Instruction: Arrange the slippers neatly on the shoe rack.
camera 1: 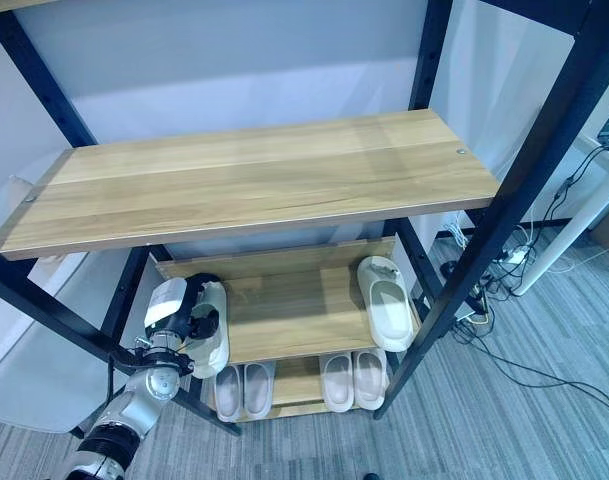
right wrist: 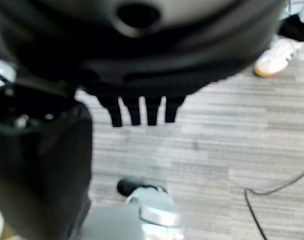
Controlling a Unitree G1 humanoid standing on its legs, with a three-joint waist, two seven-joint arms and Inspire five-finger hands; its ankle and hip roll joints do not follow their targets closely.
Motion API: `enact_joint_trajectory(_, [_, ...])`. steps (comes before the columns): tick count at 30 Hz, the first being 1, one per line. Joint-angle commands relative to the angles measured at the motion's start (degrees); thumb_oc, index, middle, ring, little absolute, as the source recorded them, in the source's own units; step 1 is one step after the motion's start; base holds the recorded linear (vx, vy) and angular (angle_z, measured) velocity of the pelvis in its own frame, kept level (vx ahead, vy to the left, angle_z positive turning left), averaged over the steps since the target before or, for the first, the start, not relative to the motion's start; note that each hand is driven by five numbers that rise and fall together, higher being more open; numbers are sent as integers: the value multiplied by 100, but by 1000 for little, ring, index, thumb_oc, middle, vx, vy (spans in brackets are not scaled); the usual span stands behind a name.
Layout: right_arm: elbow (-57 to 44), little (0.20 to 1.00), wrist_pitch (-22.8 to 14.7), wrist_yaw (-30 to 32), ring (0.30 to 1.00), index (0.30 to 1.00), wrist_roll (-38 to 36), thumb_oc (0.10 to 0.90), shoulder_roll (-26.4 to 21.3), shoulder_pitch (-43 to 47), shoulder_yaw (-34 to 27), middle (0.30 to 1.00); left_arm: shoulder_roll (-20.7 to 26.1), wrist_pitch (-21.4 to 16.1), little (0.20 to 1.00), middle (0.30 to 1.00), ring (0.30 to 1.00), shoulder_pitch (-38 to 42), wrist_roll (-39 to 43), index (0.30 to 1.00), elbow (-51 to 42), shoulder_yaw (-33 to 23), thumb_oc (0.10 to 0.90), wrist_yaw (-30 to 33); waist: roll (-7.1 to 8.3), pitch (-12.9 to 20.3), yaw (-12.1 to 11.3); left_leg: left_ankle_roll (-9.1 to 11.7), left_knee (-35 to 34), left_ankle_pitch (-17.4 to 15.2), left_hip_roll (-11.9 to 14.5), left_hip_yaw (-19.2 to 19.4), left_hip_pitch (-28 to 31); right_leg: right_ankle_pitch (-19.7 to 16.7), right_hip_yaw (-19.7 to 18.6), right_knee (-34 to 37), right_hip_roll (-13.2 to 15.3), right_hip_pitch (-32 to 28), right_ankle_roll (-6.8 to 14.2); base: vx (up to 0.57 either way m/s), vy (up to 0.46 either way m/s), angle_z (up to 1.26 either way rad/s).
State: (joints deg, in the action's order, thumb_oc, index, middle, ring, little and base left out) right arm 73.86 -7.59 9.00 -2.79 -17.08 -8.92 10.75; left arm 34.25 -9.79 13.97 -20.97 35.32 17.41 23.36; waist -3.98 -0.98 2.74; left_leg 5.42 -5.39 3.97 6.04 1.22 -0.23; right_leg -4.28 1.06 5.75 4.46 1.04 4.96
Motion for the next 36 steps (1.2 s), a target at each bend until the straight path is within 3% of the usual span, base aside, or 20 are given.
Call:
enact_joint_trajectory(1, [125,900,-90,115,900,900,-19,800,-92,49,78,900,246,-53,300,300,300,887,-229,300,394,-31,400,179,165,-3,85,-91,39,-399,-329,33,-1,533,119,-75,110,-180,405,0,0,0])
enact_joint_trajectory(24, [140,900,-118,153,900,900,33,800,-114,60,127,900,214,-94,300,300,300,917,-406,300,428,134,400,262,182,-12,117,-81,39,-422,-310,68,20,536,120,-75,96,-173,398,3,-2,-2])
enact_joint_trajectory(36, [-42,900,-157,283,900,900,46,800,-103,102,318,900,-186,-130,300,300,300,1886,-607,300,400,897,400,617,209,-108,283,-88,39,-336,-301,125,-381,397,30,-75,96,280,424,-29,-6,-1])
